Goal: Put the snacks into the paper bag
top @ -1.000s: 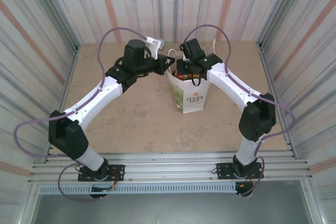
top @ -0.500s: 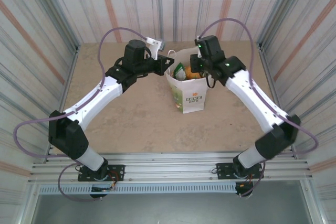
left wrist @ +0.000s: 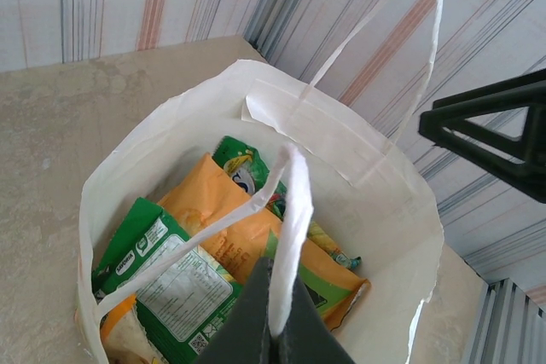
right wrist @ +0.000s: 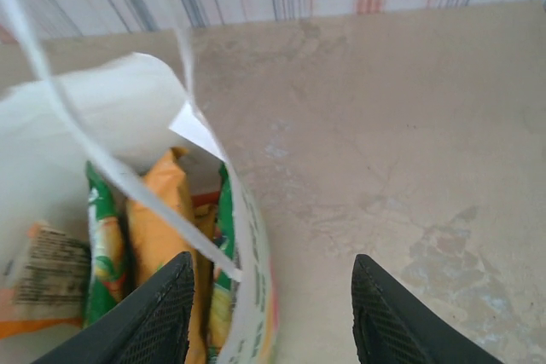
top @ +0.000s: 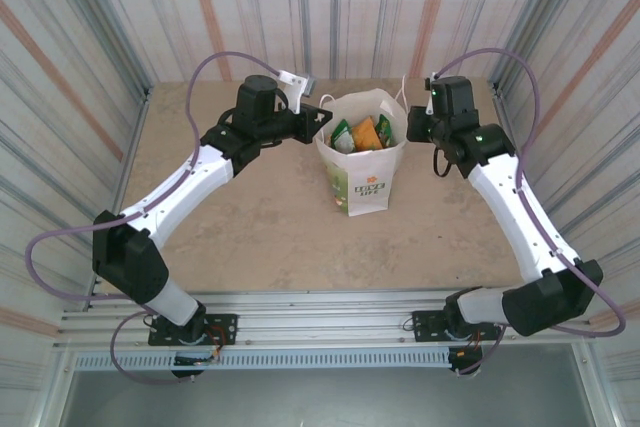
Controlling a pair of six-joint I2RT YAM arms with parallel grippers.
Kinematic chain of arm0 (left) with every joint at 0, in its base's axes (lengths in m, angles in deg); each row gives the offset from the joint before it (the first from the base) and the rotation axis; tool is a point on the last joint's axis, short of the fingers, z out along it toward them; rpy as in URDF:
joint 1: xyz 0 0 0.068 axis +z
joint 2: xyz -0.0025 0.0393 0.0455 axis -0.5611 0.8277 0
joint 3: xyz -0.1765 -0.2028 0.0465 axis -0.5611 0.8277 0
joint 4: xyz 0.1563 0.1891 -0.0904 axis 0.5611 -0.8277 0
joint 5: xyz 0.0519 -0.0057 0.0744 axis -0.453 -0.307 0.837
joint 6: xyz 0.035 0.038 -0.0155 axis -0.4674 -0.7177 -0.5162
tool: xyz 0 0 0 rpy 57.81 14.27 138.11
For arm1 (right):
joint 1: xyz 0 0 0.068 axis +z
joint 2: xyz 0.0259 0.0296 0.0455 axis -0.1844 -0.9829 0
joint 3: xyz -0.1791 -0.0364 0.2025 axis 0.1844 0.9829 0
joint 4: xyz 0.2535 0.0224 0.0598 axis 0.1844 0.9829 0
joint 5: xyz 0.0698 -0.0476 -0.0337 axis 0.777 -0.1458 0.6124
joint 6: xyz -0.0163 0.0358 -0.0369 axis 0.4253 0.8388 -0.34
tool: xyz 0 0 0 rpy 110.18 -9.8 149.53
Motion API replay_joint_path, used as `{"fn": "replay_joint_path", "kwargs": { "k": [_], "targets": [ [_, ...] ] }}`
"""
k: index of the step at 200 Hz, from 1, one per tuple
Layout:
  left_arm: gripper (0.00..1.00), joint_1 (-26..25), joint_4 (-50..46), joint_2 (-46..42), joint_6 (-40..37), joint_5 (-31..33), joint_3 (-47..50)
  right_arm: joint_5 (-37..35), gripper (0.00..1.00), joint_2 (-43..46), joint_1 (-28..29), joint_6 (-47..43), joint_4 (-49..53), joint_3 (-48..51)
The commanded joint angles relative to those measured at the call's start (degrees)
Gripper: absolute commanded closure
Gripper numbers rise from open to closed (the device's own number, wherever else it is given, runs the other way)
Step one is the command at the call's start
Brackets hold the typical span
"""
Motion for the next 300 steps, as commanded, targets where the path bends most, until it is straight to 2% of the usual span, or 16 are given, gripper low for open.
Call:
{"fn": "replay_joint_path", "kwargs": {
  "k": [1, 44, 86, 95, 128, 148, 206, 265, 278, 292, 300],
  "targets": [
    [1.00, -0.2, -0.6, -0.7, -0.1, -1.3, -2.1, 3.8, 0.48, -1.7, -1.6, -2.0, -1.5, 0.5],
    [1.00, -0.2, -1.9, 0.0, -0.8, -2.0, -3.8, 13.8, 0.49, -7.6, -5.9, -0.4, -3.3, -1.5],
    [1.00, -0.1, -3.7, 0.0, -2.7, -1.7, -5.8, 16.9, 0.52, -12.4, -5.8, 0.2, -3.9, -3.0],
    [1.00, 0.0, -4.2, 0.0, -3.0, -1.6, -6.1, 17.2, 0.57, -12.9, -5.8, 0.4, -4.0, -3.2],
    [1.00, 0.5, -6.6, -0.3, -4.9, 0.0, -7.2, 18.2, 0.89, -13.2, -5.3, 1.7, -4.5, -3.6],
    [1.00, 1.2, -8.5, -1.2, -6.6, 2.0, -8.0, 17.8, 1.00, -11.8, -3.8, 2.2, -5.8, -3.5],
    [1.00, 4.8, -12.5, -5.0, -10.1, 5.0, -9.3, 13.8, 1.00, -9.3, 2.4, 7.2, -9.5, -3.5],
    [1.00, 11.3, -13.8, -12.0, -11.3, 5.3, -2.5, 10.9, 1.00, -12.8, 8.6, 11.7, -11.0, -2.9],
    [0.90, 12.6, -14.0, -13.3, -10.8, 3.6, -0.9, 11.5, 0.98, -13.5, 9.2, 12.2, -11.3, -3.1],
    [0.70, 13.2, -13.9, -14.9, -10.3, 2.0, 1.0, 12.5, 0.87, -13.8, 9.6, 12.2, -10.5, -4.2],
    [0.63, 13.4, -14.3, -15.8, -10.4, 2.0, 1.8, 12.5, 0.78, -13.7, 9.9, 11.8, -9.5, -5.2]
  ]
}}
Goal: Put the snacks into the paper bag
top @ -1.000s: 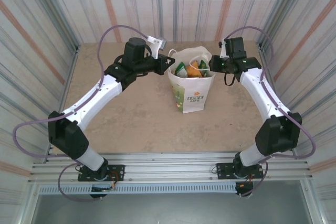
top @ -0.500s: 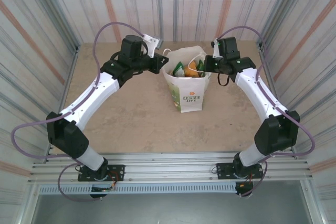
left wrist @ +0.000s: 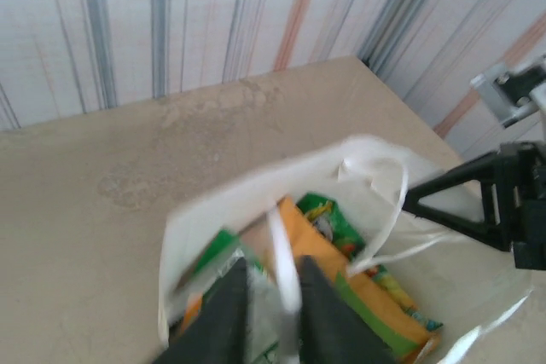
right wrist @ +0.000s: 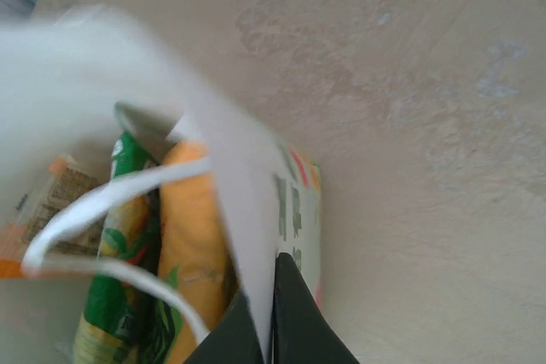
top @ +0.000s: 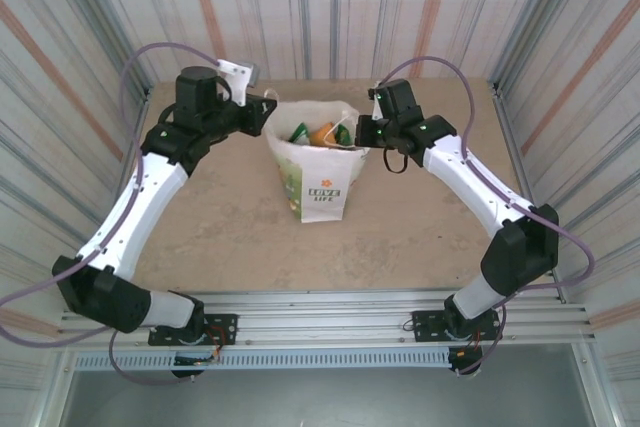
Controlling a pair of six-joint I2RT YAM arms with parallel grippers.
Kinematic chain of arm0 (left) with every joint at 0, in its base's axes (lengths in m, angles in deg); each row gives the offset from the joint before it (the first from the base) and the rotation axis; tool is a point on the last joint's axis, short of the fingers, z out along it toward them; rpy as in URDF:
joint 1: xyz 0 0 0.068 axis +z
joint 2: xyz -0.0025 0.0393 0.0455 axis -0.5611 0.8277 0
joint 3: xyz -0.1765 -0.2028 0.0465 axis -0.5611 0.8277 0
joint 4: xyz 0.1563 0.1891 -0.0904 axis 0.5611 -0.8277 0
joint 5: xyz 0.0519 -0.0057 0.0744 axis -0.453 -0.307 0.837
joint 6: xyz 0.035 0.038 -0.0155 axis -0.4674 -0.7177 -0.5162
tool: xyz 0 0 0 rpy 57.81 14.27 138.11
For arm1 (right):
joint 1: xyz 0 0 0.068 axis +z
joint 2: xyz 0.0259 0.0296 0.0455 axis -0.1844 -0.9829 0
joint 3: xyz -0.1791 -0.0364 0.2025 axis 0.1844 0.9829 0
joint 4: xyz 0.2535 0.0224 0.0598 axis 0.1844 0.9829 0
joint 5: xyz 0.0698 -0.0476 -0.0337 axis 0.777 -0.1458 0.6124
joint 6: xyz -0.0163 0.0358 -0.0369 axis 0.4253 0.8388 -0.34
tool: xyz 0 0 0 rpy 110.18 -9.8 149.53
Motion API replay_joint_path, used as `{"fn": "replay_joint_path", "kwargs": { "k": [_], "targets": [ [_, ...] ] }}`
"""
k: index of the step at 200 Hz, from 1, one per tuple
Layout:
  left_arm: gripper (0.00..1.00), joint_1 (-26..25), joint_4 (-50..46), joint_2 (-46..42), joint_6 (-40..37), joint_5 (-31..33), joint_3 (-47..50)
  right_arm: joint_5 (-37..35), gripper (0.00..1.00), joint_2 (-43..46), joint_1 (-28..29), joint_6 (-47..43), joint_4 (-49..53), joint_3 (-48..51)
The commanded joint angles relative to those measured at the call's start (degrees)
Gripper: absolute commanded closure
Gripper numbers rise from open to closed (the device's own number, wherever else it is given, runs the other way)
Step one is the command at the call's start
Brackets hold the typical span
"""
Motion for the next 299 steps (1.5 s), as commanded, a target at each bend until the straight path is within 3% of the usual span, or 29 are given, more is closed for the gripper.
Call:
{"fn": "replay_joint_path", "kwargs": {
  "k": [1, 21, 48, 76, 111, 141, 153, 161, 165, 167, 215, 254, 299],
  "targets": [
    [0.62, 0.8, 1.1, -4.0, -0.5, -2.0, 2.4, -0.1, 0.77, 0.3, 0.1, 1.0, -1.7, -3.6],
    [0.45, 1.3, -1.3, -6.0, -1.1, -1.1, 2.9, 0.1, 0.63, 1.8, 0.4, 0.1, 0.3, -5.5],
    [0.33, 2.0, -4.6, -9.1, -1.2, 1.4, 3.7, -1.1, 0.52, 5.9, 0.4, -1.4, 2.0, -5.4],
    [0.22, 2.6, -4.5, -14.0, 0.1, 7.9, 8.2, -3.2, 0.47, 10.7, -1.0, -3.5, 3.8, -2.9],
    [0.02, 5.0, -0.5, -20.8, 3.6, 14.5, 17.4, -2.4, 0.44, 17.2, -7.7, -3.3, 2.8, 6.0],
    [0.01, 7.9, 2.6, -25.3, 5.8, 20.4, 26.2, -4.4, 0.41, 22.7, -12.9, -5.3, -2.7, 17.6],
    [0.01, 8.4, 4.4, -27.3, 5.8, 23.1, 30.5, -4.8, 0.35, 24.4, -15.5, -6.3, -5.9, 22.7],
    [0.02, 8.5, 6.1, -28.4, 5.6, 25.3, 33.9, -4.7, 0.26, 25.5, -17.0, -7.3, -8.4, 26.1],
    [0.01, 8.7, 7.0, -29.0, 5.7, 26.2, 35.5, -4.4, 0.04, 26.0, -17.8, -7.9, -9.7, 27.9],
    [0.01, 8.7, 7.4, -29.3, 5.7, 26.6, 36.4, -4.2, 0.00, 26.2, -18.2, -8.3, -10.3, 28.7],
    [0.01, 9.1, 31.9, -33.7, 0.7, 33.0, 59.5, -5.4, 0.01, 28.8, -25.3, -15.2, -29.3, 47.6],
    [0.01, 9.6, 47.1, -28.0, -7.1, 35.5, 67.9, -2.1, 0.01, 26.7, -28.7, -20.7, -47.2, 58.8],
    [0.01, 15.0, 65.2, -10.2, -9.4, 23.5, 68.0, -1.7, 0.01, 17.0, -30.1, -24.5, -64.5, 62.6]
  ]
}}
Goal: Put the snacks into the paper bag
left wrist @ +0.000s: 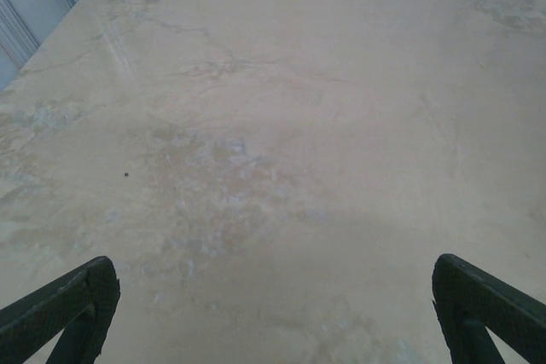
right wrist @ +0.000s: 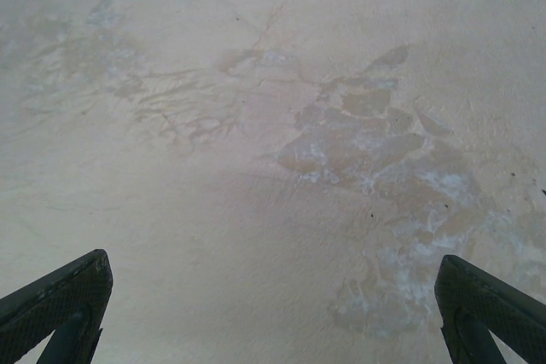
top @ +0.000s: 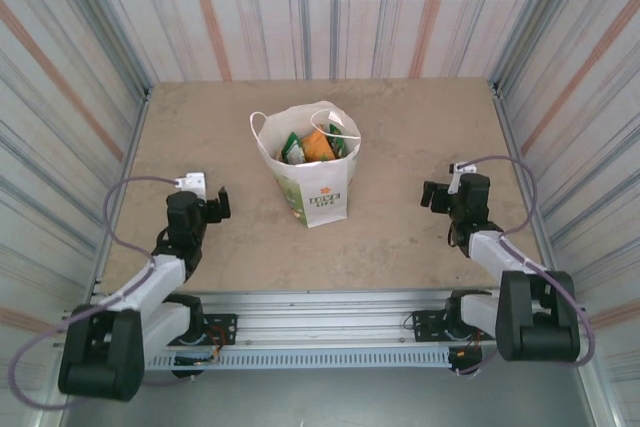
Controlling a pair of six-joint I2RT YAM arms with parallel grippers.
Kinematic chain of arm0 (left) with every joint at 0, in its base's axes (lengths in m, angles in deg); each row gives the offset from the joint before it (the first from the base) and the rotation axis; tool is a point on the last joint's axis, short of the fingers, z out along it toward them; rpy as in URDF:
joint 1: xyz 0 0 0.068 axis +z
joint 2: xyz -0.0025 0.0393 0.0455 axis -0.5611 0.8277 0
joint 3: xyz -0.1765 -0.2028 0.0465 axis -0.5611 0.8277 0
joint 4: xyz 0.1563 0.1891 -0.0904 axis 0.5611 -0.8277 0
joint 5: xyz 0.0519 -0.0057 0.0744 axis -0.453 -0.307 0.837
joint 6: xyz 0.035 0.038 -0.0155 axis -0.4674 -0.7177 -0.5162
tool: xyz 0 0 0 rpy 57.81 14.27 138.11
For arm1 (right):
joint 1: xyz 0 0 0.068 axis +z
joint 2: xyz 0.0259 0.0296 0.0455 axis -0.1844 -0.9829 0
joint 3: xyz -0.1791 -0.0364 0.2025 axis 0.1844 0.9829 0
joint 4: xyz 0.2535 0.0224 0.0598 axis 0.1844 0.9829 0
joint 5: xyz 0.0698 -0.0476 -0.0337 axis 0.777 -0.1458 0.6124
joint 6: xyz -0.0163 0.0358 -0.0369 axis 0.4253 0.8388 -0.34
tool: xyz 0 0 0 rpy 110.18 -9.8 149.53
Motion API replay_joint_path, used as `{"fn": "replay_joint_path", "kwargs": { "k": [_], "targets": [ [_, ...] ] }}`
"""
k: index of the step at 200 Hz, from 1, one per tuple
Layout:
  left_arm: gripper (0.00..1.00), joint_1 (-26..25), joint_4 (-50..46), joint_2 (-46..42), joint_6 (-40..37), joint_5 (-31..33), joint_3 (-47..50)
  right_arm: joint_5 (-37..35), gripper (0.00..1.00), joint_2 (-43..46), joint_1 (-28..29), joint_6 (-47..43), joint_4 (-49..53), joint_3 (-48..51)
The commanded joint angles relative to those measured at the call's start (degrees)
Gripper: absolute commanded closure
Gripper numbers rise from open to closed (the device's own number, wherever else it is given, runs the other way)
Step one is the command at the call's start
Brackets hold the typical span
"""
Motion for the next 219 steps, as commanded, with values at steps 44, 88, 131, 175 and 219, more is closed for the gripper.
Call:
{"fn": "replay_joint_path", "kwargs": {
  "k": [44, 88, 131, 175, 219],
  "targets": [
    [0.01, 6.8, 22.1, 26.6, -3.2, -12.6, -7.9, 3.8, 0.01, -17.5, -1.0, -3.3, -29.6, -0.3],
    [0.01, 5.4, 19.4, 25.9, -4.2, -10.4, -9.1, 3.1, 0.01, -19.9, -2.3, -1.1, -26.5, -2.7],
    [0.01, 4.8, 18.7, 25.9, -4.7, -9.6, -9.4, 3.1, 0.01, -20.3, -2.3, -1.0, -26.7, -2.9],
    [0.01, 4.7, 18.7, 25.9, -4.8, -9.6, -9.4, 3.3, 0.01, -20.3, -2.4, -0.9, -26.7, -2.9],
    [0.01, 4.7, 18.7, 25.9, -4.7, -9.6, -9.4, 3.4, 0.01, -20.3, -2.5, -0.9, -26.7, -2.9]
  ]
}}
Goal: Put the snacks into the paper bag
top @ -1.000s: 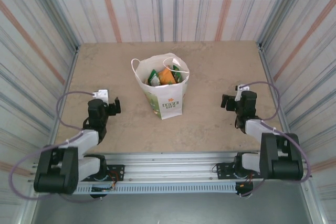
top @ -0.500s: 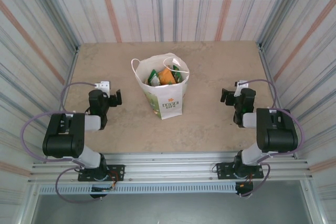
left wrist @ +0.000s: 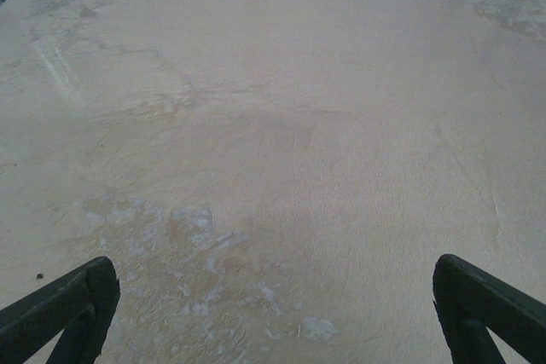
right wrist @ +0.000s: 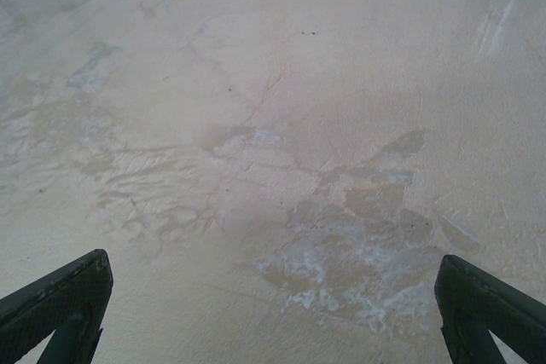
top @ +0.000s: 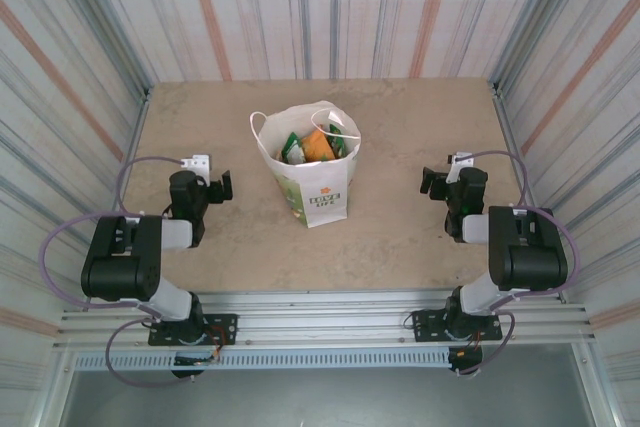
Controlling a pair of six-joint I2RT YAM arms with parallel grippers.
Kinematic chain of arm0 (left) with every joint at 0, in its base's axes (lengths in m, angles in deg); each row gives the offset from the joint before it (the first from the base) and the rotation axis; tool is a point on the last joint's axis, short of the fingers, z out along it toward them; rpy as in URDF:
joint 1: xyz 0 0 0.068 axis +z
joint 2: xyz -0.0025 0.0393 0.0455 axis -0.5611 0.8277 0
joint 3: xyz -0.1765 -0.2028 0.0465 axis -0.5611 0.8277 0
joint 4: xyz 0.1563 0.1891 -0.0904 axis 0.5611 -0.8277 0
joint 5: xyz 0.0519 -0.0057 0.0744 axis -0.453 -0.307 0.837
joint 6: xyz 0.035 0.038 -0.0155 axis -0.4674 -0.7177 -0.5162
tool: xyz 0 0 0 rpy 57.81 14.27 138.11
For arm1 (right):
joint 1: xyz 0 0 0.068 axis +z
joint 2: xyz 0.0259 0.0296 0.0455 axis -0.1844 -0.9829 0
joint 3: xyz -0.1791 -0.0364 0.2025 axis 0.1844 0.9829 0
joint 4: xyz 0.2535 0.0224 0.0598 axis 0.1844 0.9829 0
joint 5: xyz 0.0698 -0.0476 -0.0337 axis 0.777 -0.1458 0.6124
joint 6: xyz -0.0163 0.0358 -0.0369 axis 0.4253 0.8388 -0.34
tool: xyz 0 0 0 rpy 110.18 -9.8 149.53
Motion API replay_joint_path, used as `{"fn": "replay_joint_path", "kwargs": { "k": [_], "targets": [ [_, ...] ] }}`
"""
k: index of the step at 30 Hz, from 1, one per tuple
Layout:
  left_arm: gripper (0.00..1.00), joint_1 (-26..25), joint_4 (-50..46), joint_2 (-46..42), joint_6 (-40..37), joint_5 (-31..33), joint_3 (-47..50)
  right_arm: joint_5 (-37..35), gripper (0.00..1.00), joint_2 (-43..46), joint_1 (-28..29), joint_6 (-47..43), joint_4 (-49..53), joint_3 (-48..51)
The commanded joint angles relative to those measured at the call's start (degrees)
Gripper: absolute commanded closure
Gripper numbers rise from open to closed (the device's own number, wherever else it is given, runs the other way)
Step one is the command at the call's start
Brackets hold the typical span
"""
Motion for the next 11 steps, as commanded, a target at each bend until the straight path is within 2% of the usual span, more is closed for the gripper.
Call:
{"fn": "replay_joint_path", "kwargs": {
  "k": [1, 11],
  "targets": [
    [0.01, -0.3, 0.1, -0.6, -1.3, 0.3, -0.9, 0.8, 0.01, -0.1, -0.3, 1.0, -0.8, -1.0],
    [0.01, -0.2, 0.0, -0.6, -1.4, -0.2, -1.0, 1.4, 0.01, -0.1, -0.7, 1.3, -1.0, -0.9]
  ]
}}
